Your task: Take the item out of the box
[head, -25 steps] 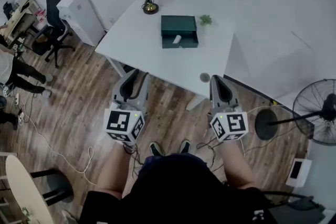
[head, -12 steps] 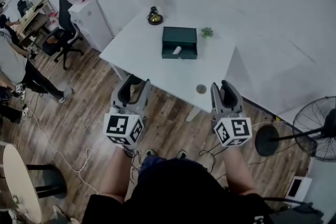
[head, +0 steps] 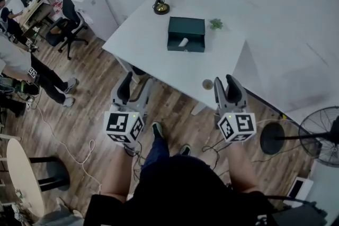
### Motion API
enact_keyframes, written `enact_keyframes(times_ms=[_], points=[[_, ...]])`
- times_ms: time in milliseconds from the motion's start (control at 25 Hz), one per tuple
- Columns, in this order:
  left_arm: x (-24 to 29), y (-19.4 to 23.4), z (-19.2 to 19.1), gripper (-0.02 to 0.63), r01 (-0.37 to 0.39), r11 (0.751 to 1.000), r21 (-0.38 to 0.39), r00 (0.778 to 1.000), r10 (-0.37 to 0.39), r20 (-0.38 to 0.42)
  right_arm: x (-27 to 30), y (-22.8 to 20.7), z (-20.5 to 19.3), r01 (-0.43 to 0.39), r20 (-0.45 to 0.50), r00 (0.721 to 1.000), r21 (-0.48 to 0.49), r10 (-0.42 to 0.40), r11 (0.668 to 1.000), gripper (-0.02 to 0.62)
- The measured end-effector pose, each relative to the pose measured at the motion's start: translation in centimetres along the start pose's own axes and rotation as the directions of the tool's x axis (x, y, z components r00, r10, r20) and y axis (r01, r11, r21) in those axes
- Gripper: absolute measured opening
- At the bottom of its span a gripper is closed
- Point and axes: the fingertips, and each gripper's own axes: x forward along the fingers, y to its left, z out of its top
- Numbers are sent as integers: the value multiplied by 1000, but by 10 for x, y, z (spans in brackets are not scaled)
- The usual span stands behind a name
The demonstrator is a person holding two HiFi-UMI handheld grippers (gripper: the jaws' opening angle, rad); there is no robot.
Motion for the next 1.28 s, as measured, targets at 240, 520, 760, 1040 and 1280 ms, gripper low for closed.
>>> enact_keyframes(times_ms=[240, 520, 760, 1040, 1280], points=[[38, 40, -10, 244, 39, 999, -33, 999, -39, -4, 41, 6, -9, 39, -27, 999, -20, -39, 999, 164], [101, 111, -8, 244, 103, 993, -66, 995, -103, 4, 115, 12, -13, 114, -57, 992, -3, -114, 993, 160], [146, 166, -25, 244, 159, 981, -107, 986, -163, -26, 170, 17, -33, 183, -117, 978, 56, -175, 982, 153], [189, 209, -46, 244, 197, 971, -132, 977, -207, -61, 214, 6, -47, 262, -156, 956, 62, -250, 963, 147], [230, 222, -64, 244, 205, 968, -146, 971, -220, -98, 256, -13, -60, 264, -193, 949, 51, -250, 963, 146]])
